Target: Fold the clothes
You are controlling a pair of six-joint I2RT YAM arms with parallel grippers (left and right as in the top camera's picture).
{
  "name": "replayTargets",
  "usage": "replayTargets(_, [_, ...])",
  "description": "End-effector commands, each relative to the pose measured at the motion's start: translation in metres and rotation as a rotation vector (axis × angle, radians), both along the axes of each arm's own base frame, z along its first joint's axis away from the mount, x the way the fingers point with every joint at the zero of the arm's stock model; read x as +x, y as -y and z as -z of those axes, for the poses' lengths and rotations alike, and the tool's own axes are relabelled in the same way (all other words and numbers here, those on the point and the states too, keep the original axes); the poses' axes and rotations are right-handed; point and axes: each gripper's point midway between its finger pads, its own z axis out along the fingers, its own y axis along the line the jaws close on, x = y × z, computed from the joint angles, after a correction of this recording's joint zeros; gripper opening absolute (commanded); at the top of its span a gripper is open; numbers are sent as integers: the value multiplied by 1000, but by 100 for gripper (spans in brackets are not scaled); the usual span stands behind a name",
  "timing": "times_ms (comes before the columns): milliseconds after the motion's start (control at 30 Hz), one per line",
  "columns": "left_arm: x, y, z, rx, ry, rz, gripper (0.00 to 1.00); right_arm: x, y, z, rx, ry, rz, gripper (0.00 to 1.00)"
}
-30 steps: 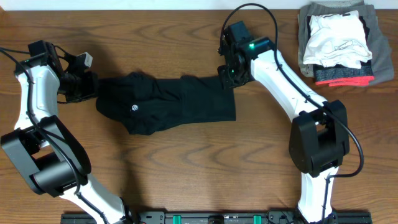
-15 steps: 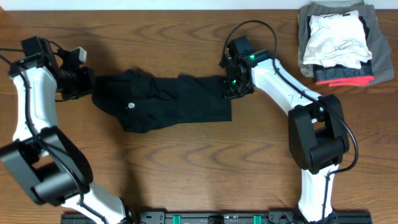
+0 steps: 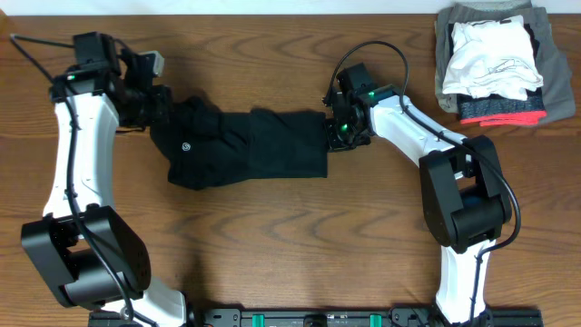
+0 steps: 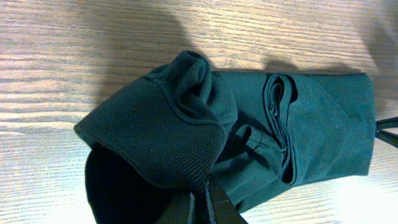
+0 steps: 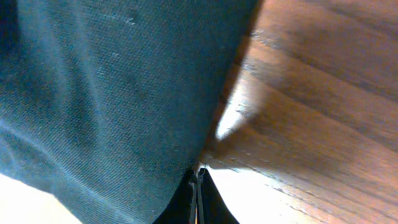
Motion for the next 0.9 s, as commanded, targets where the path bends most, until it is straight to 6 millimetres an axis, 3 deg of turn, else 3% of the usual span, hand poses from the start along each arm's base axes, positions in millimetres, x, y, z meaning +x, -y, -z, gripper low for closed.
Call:
replayTargets(0, [1, -6, -5, 34, 7, -42, 6, 2, -11, -11, 90, -23, 0, 1])
replayTargets(133, [1, -6, -5, 31, 4, -49, 6, 8, -20, -33, 219, -32, -7, 1])
replayTargets(367, [1, -6, -5, 31, 4, -49, 5, 21, 0, -53, 245, 2, 39, 1])
replayTargets(500, [2, -6, -5, 31, 6, -48, 6, 21, 6, -52, 240, -6, 49, 1])
replayTargets(867, [3, -5, -7, 32, 13, -44, 6, 20, -10, -45, 245, 13, 3, 1])
